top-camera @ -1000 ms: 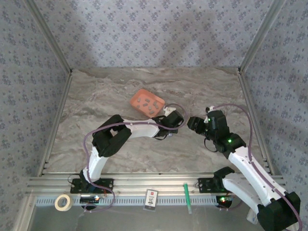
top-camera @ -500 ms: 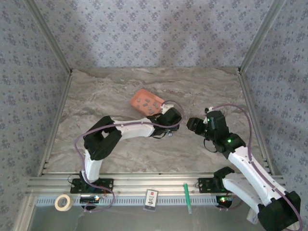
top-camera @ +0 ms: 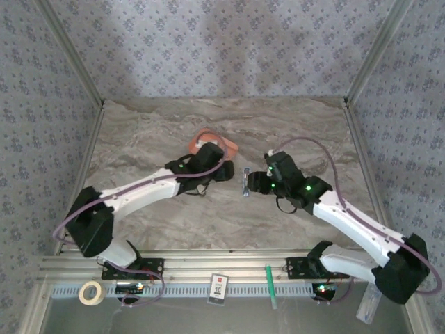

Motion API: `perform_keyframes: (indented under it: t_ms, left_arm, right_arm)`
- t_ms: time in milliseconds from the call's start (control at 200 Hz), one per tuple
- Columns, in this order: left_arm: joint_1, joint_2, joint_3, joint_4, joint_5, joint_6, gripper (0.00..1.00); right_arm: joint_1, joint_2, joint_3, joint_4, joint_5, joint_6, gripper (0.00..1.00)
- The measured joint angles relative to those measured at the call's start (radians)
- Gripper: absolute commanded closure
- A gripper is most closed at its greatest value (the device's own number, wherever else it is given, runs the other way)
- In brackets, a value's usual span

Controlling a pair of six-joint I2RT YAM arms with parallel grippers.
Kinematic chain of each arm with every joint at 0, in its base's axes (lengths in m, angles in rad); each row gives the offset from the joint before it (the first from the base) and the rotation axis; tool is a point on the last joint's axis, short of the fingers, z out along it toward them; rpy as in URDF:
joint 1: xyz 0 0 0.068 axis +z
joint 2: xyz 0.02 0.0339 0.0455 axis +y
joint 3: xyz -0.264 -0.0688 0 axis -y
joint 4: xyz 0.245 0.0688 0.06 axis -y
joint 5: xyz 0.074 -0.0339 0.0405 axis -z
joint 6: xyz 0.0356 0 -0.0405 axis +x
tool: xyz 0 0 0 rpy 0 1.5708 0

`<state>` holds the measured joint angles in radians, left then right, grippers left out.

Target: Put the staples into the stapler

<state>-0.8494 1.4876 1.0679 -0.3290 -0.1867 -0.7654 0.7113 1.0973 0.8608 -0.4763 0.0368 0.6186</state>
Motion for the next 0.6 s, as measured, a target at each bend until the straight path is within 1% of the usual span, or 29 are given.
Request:
perform_keyframes:
  t_ms: [55,175,320,495,600]
  left_arm:
    - [0.034,-0.057,-0.050,-0.027,0.007,-0.003,0.22]
    - [0.121,-0.173,-0.137,-0.067,0.029,-0.013,0.21]
    - [0.263,-0.288,-0.227,-0.081,0.067,-0.019,0.20]
    - [0.409,-0.341,-0.308,-0.090,0.133,-0.018,0.20]
    - [0.472,-0.342,-0.340,-0.090,0.175,-0.014,0.20]
  right_arm:
    - [0.040,0.051,0.036,-0.008,0.023,-0.007,0.44]
    - [0.124,0.161,0.114,-0.018,0.076,-0.016,0.43]
    - [0.203,0.306,0.211,-0.026,0.107,-0.025,0.43]
    - [0.264,0.476,0.358,-0.054,0.118,-0.026,0.43]
    - [0.286,0.571,0.452,-0.077,0.127,-0.029,0.43]
